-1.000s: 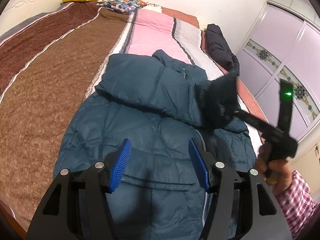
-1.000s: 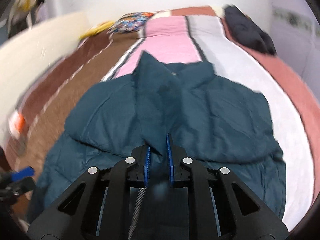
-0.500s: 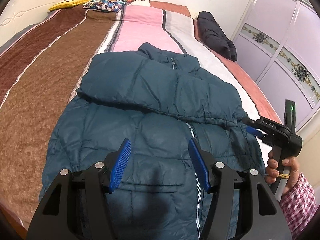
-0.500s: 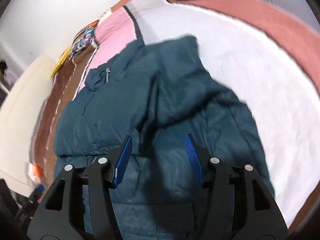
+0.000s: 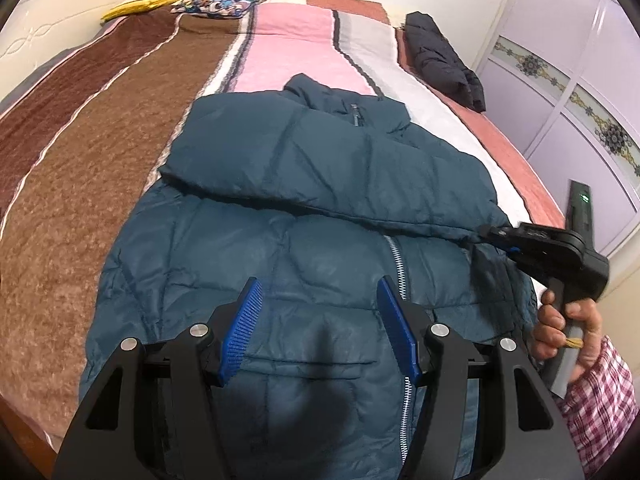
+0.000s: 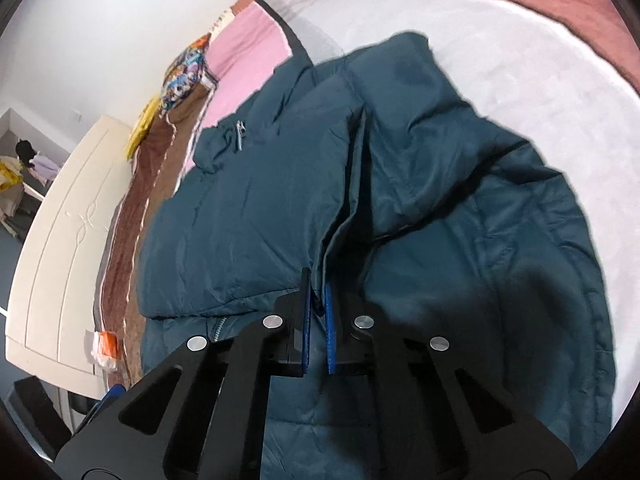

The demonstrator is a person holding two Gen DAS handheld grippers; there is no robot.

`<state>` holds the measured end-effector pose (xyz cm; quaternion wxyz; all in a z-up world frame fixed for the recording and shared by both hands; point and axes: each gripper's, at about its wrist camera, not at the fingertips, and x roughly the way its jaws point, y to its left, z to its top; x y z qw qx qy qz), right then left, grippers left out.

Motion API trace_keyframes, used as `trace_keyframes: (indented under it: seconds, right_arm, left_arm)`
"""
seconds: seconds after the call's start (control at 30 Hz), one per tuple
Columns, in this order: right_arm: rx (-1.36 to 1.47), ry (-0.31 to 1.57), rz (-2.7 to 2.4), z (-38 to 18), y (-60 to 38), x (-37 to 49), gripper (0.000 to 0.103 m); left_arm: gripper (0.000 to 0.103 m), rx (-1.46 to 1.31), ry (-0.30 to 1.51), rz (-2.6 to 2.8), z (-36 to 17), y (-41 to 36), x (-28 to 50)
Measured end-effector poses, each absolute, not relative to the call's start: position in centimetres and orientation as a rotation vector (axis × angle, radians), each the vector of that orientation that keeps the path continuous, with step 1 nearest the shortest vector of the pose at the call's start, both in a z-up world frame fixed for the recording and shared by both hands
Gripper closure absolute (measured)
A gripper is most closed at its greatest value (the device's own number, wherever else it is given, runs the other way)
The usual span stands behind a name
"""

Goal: Fold large clothes

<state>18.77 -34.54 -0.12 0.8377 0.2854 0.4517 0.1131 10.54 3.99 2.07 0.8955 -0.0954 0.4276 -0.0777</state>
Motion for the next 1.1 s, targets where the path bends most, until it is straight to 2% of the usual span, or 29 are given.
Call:
trace_keyframes:
  seconds: [0.23,0.4,0.57,0.7,1.1]
  right_arm:
    - [0.552,1.028,0.183,-2.2,-33.9,19.7,0.095]
    - [0.529,1.007,0.18,-0.7,-34.2,18.6,0.076]
    - [0.452,0.988,0.181,0.9,-35.1,15.9,0.068]
    - [0.393,1.014,0.183,1.3,-36.2,12.4,0.058]
    - [0.342,1.088,0.111,2.4,-42.0,1.8,0.056]
  left_arm:
    - [0.044,-0.228,0.894,-0.132,1.5,5.3,10.6]
    - [0.044,-0.22,0.893,-0.095,1.3,6.6,9.9]
    - [0.044,-0.24,0.898,-0.051,1.1,8.5,8.5]
    - [0.038,-0.225,0.906,-0.014,1.0,10.0,7.1]
    - [0.038,-0.157,1.012,0.055,0.0,16.0,1.1]
